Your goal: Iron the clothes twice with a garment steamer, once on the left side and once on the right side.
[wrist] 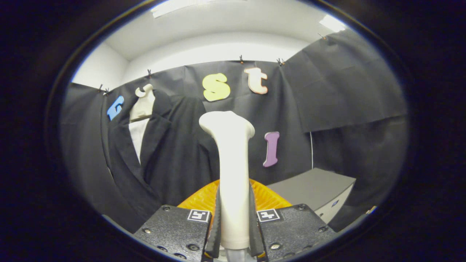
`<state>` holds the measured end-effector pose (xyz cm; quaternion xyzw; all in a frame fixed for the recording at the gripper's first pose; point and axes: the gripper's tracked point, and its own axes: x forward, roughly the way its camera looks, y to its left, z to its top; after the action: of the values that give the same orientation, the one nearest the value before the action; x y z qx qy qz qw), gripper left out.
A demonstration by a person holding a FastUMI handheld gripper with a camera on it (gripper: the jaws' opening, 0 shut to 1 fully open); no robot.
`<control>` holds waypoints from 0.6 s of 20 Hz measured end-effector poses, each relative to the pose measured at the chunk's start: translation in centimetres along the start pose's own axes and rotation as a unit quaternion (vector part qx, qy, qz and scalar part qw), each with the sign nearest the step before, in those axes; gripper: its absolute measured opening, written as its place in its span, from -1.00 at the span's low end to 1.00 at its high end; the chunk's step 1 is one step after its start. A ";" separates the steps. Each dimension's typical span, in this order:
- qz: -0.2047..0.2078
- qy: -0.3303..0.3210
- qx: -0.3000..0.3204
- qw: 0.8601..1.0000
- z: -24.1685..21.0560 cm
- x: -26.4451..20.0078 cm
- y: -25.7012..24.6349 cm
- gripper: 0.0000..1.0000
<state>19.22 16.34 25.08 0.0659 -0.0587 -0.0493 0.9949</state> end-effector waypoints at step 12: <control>0.031 -0.138 -0.062 0.988 6.1 4.8 10.3 -0.32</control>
<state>24.15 25.23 33.01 -0.0049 -0.1940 -0.0303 0.9805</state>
